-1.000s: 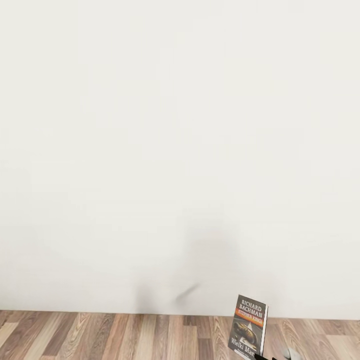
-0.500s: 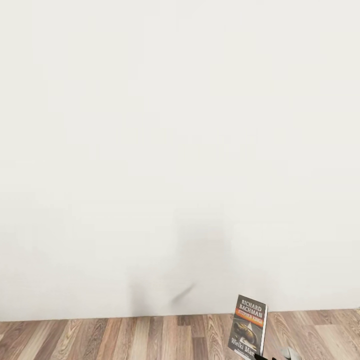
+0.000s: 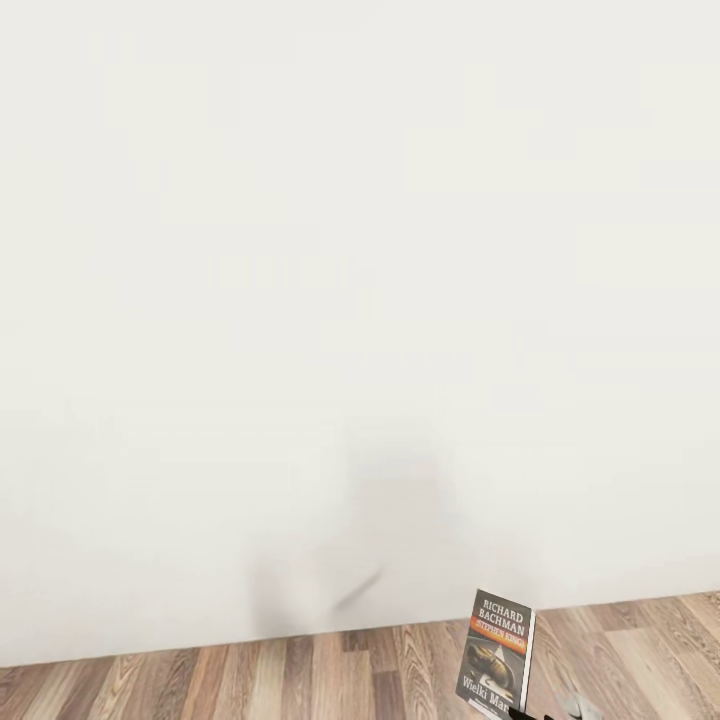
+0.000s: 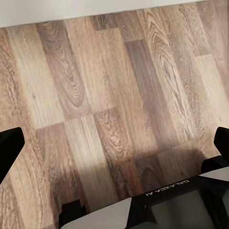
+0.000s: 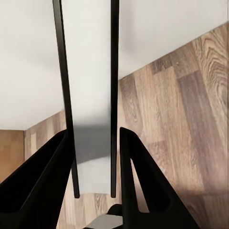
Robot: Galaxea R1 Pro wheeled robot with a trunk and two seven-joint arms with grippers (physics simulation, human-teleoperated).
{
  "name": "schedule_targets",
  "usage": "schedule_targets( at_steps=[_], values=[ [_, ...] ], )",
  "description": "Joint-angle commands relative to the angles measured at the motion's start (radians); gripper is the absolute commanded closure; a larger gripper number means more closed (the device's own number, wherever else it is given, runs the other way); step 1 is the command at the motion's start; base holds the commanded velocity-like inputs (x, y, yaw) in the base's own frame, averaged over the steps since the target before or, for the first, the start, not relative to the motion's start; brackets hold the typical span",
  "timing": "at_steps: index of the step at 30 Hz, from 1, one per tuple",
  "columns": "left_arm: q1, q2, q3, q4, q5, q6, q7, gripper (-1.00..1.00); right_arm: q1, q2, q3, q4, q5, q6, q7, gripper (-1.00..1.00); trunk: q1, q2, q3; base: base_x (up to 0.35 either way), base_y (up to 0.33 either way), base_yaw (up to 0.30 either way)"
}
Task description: In the bedroom, move the book from the bed onto either nightstand, and place the two sandals side by side next to the bed.
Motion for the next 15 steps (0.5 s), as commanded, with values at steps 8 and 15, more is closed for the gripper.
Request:
schedule_targets(
  at_steps=[8, 15],
  values=[
    [-0.001, 0.000, 0.008, 0.000, -0.010, -0.004, -0.003, -1.00, -0.001, 0.000, -0.002, 0.000, -0.006, 0.010, 0.002, 1.00, 0.000, -0.001, -0.001, 0.000, 0.000, -0.145],
    [-0.001, 0.000, 0.008, 0.001, -0.010, -0.004, -0.003, -1.00, -0.001, 0.000, -0.002, 0.000, -0.006, 0.010, 0.002, 1.00, 0.000, -0.001, -0.001, 0.000, 0.000, -0.165]
  ],
)
